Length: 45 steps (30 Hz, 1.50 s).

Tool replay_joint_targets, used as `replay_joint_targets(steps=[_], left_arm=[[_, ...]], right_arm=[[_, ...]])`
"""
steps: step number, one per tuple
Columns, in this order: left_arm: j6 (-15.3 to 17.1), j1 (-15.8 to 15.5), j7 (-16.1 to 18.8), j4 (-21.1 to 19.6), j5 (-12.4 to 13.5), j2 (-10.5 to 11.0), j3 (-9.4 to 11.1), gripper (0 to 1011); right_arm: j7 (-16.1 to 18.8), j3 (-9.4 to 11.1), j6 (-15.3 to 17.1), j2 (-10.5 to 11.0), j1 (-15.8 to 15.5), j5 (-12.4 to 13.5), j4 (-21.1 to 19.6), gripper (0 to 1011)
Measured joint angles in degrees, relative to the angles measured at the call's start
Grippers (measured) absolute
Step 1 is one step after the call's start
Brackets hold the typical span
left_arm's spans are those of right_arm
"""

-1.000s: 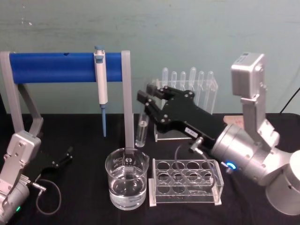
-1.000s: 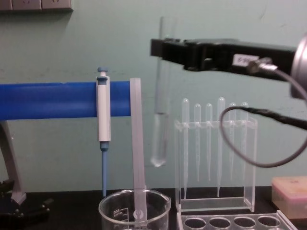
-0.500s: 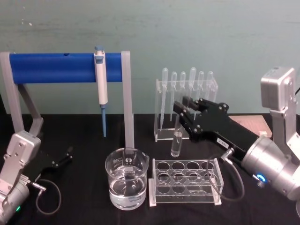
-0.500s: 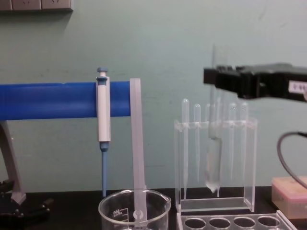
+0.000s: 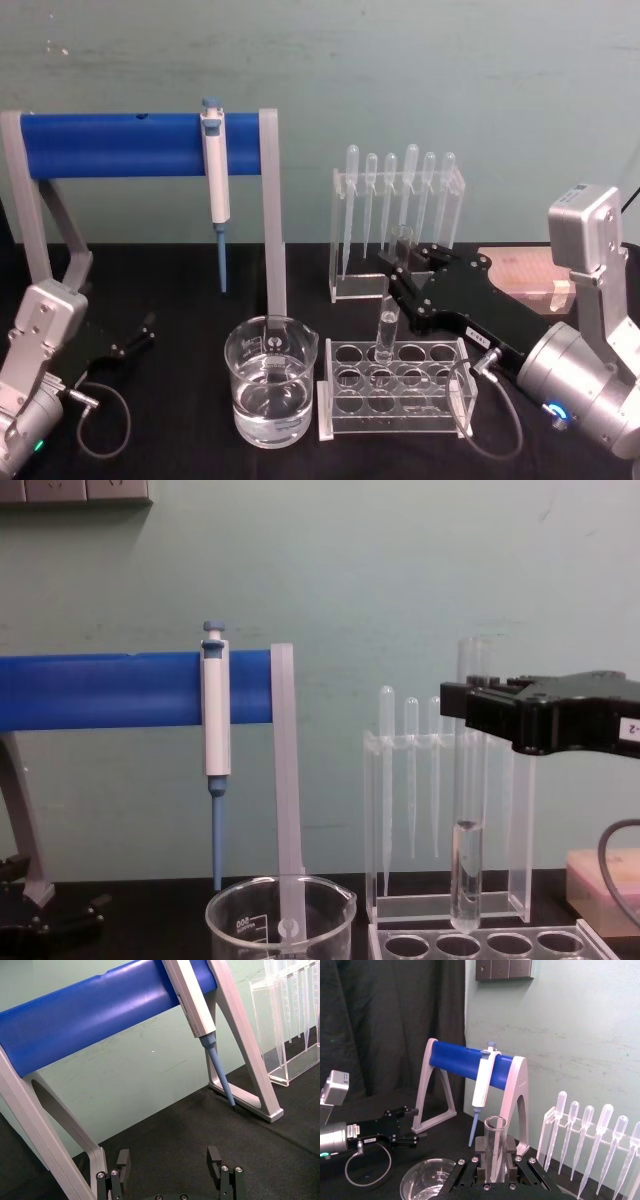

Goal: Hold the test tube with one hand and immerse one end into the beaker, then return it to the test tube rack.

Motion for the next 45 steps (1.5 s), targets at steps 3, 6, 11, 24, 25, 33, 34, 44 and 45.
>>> replay_joint_targets(steps=[3,6,11,24,25,33,34,44,45], left_arm=[[0.0,0.0,0.0,0.0,0.0,0.0,0.0,1000],[0.0,0.0,0.0,0.0,0.0,0.0,0.0,1000],[0.0,0.0,0.0,0.0,0.0,0.0,0.0,1000],[0.0,0.0,0.0,0.0,0.0,0.0,0.0,1000],[0.0,0.0,0.0,0.0,0.0,0.0,0.0,1000],[0.0,0.0,0.0,0.0,0.0,0.0,0.0,1000],[0.0,0.0,0.0,0.0,0.0,0.0,0.0,1000],[0.0,0.0,0.0,0.0,0.0,0.0,0.0,1000],[0.0,0.0,0.0,0.0,0.0,0.0,0.0,1000]], right_arm=[[0.0,0.1,-0.1,-0.2,-0.2,-0.1,0.2,224],[0.0,0.1,0.0,-0.4,-0.4,-0.4,0.5,224],[0.0,0.1,0.0,-0.7,-0.7,-0.9,0.7,224],[0.2,0.0,-0.2,-1.3,-1.4,-1.7,1.8,224],[0.3,0.0,-0.2,-1.4,-1.4,-1.8,1.9,224],[0.8,-0.2,-1.3,-1.9,-1.5,-2.1,2.9,224],[0.8,-0.2,-1.4,-1.9,-1.5,-2.1,3.0,224],[1.2,-0.2,-2.7,-2.4,-1.7,-2.6,4.5,224],[1.2,-0.2,-2.8,-2.4,-1.7,-2.7,4.7,224]])
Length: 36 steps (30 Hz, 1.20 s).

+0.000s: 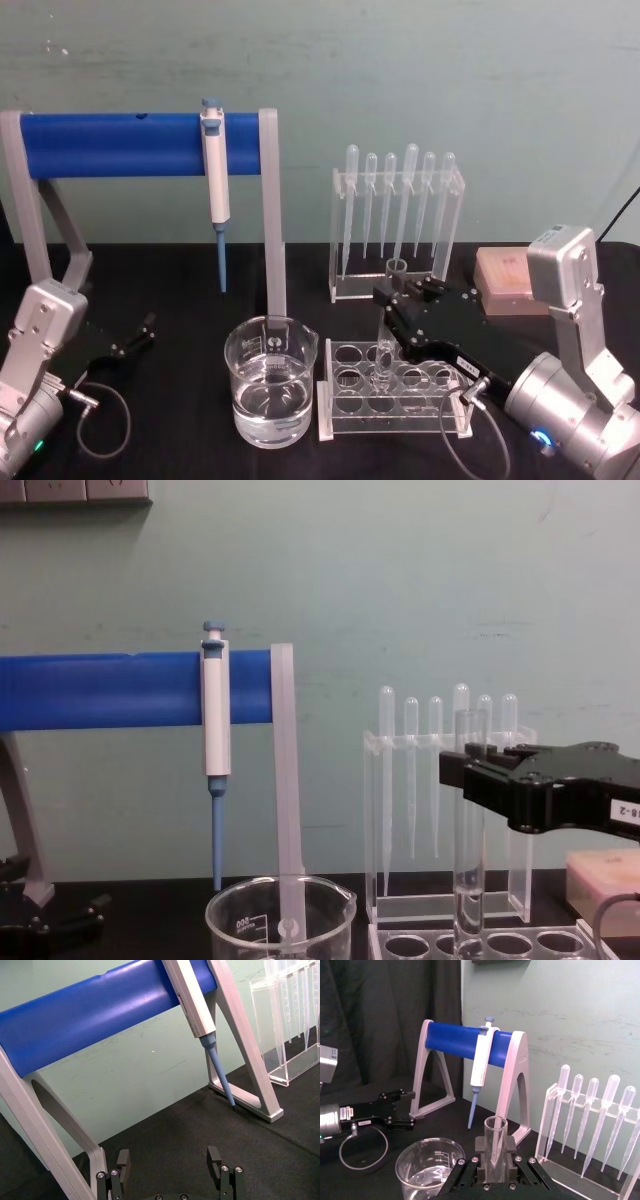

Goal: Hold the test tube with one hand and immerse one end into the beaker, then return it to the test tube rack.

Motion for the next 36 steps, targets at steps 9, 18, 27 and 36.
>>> replay_joint_targets(steps=[9,18,27,36], left_arm=[[0.0,0.0,0.0,0.0,0.0,0.0,0.0,1000],[0.0,0.0,0.0,0.0,0.0,0.0,0.0,1000],[0.0,0.0,0.0,0.0,0.0,0.0,0.0,1000],[0.0,0.0,0.0,0.0,0.0,0.0,0.0,1000]], right_arm=[[0.2,0.0,-1.1,-0.5,-0.1,-0.4,1.5,224],[0.4,-0.2,-1.5,-0.9,-0.1,-0.9,2.7,224],[0.7,-0.3,-1.8,-1.2,-0.3,-1.1,3.5,224],[0.8,-0.6,-1.7,-1.1,-0.3,-1.9,4.0,224]])
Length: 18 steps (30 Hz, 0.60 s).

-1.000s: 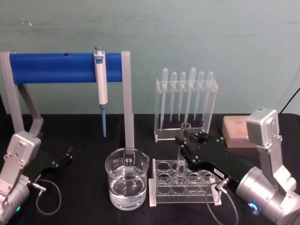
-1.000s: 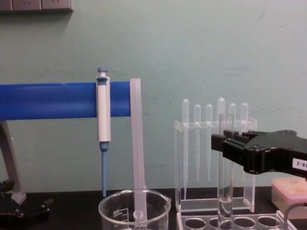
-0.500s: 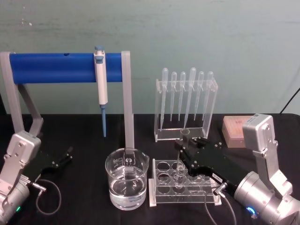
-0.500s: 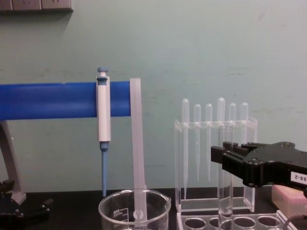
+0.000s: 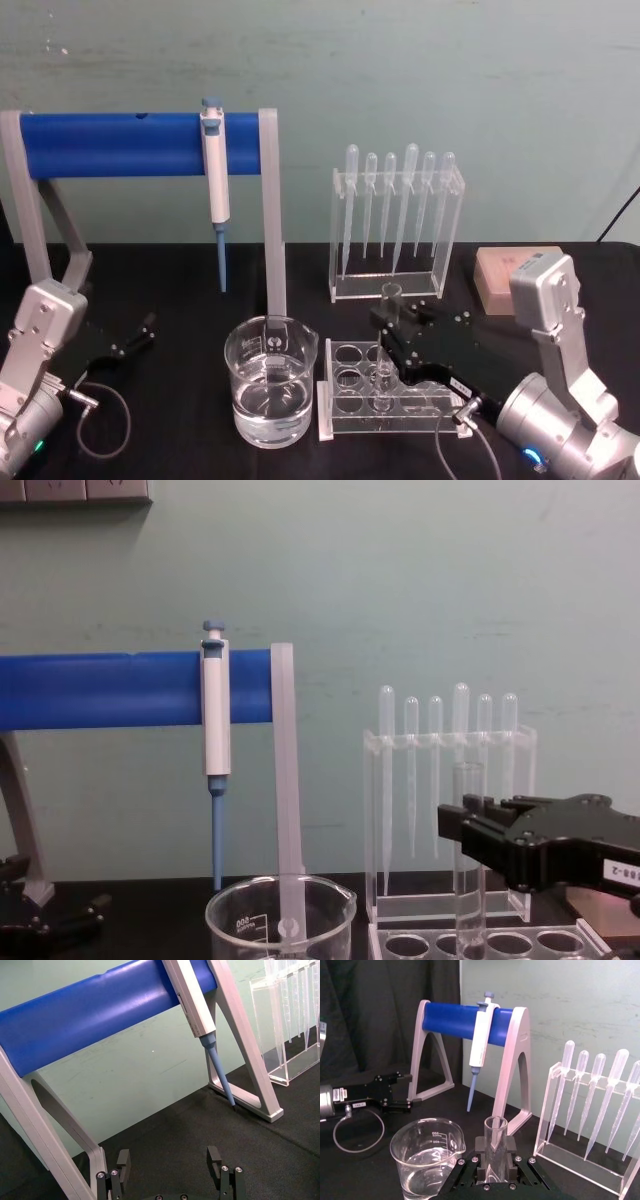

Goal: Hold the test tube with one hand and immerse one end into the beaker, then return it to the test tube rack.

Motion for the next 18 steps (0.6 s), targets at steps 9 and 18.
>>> replay_joint_targets(steps=[9,18], left_arm=[[0.0,0.0,0.0,0.0,0.0,0.0,0.0,1000],[0.0,0.0,0.0,0.0,0.0,0.0,0.0,1000]], right_arm=[[0.2,-0.6,0.7,0.3,0.4,-1.3,0.5,224],[0.7,-0.8,0.8,0.3,0.7,-1.8,0.7,352]])
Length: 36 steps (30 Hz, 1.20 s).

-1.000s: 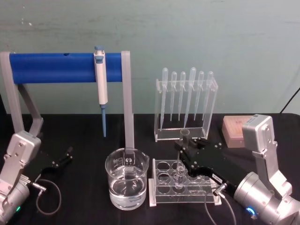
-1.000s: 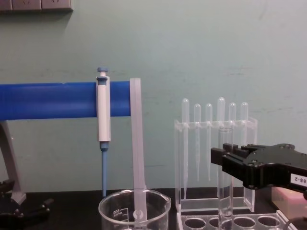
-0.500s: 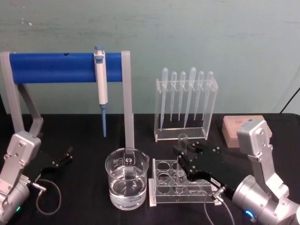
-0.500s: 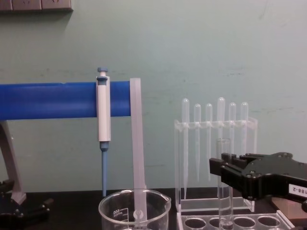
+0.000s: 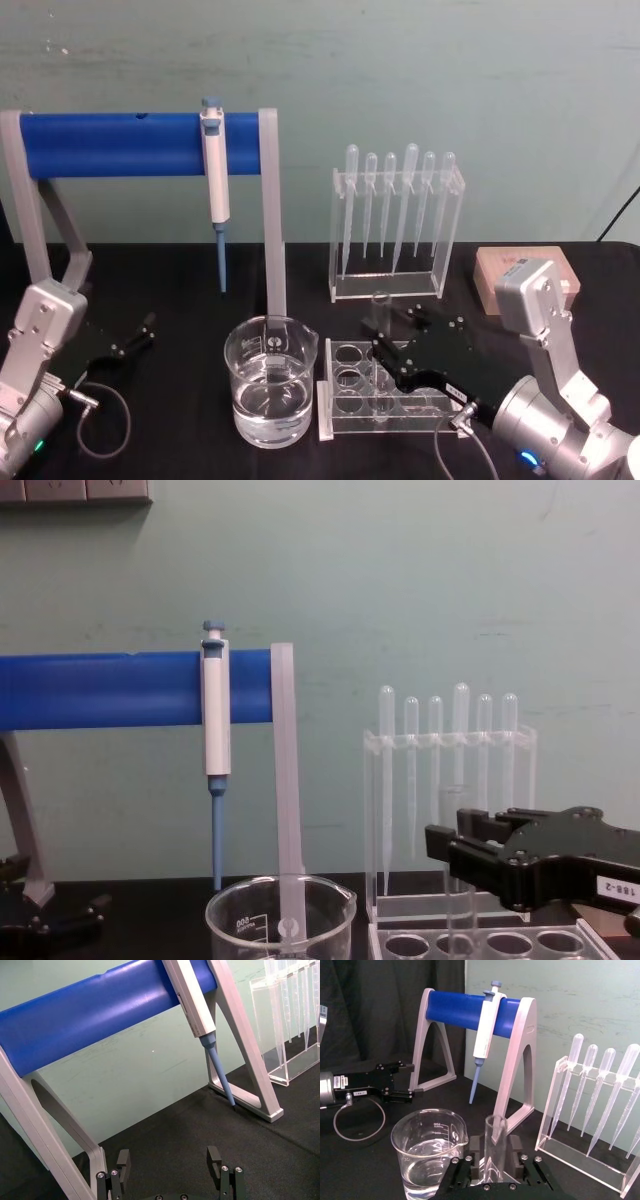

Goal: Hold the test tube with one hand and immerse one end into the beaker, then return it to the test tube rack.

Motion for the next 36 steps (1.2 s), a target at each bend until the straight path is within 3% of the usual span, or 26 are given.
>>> replay_joint_targets(steps=[10,14,19,23,28,36], left_arm=[[0.0,0.0,0.0,0.0,0.0,0.0,0.0,1000],[0.0,0.0,0.0,0.0,0.0,0.0,0.0,1000],[0.0,0.0,0.0,0.0,0.0,0.0,0.0,1000],[0.0,0.0,0.0,0.0,0.0,0.0,0.0,1000],[0.0,0.0,0.0,0.0,0.0,0.0,0.0,1000],[0.0,0.0,0.0,0.0,0.0,0.0,0.0,1000]], right_arm=[[-0.2,1.1,0.2,0.1,-0.9,0.5,-2.7,656],[-1.5,3.7,-0.9,0.0,-3.0,2.4,-6.7,790],[-4.9,6.2,-2.2,-0.8,-5.0,2.2,-8.1,916],[-10.4,9.7,-3.2,-3.1,-7.4,0.4,-7.3,1003],[-15.6,12.6,-4.1,-4.8,-8.7,-2.9,-4.3,1002],[-18.5,13.4,-4.2,-4.2,-8.9,-9.2,-0.7,1002]])
